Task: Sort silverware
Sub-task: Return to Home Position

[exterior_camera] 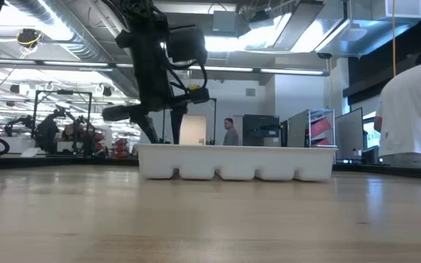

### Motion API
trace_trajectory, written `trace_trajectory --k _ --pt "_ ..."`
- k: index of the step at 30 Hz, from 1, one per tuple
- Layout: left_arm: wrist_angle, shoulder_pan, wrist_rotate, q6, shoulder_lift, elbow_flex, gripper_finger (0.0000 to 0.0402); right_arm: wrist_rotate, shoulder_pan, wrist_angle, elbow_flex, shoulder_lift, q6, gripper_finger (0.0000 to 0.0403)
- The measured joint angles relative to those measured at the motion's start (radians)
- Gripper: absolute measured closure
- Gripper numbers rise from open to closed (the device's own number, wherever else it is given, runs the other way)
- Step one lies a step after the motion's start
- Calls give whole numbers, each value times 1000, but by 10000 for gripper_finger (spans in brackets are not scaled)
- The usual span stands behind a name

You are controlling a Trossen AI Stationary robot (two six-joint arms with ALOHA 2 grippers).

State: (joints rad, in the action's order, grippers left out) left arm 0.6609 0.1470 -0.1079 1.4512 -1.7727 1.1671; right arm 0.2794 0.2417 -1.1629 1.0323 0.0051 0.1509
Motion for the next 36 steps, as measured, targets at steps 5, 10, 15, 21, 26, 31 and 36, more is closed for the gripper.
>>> trace_trajectory --k 5,10,15,21,26,31,36 --pt "7 -4 -32 -136 113 11 263 0 0 -4 66 0 2 301" --pt "14 -37 -243 -379 314 11 263 1 0 -27 105 0 44 301" --pt "60 -100 -487 -634 545 12 263 32 0 -24 48 0 84 301" --pt "239 -183 -737 -676 811 -28 263 218 0 -8 -65 -1 186 301" --pt "355 -219 -747 -549 990 -140 263 270 0 98 -166 -1 236 301" --pt "442 -225 -730 -452 1099 -223 263 322 0 199 -257 -1 261 301" --pt "480 -225 -735 -448 1154 -280 263 357 0 207 -285 9 289 301"
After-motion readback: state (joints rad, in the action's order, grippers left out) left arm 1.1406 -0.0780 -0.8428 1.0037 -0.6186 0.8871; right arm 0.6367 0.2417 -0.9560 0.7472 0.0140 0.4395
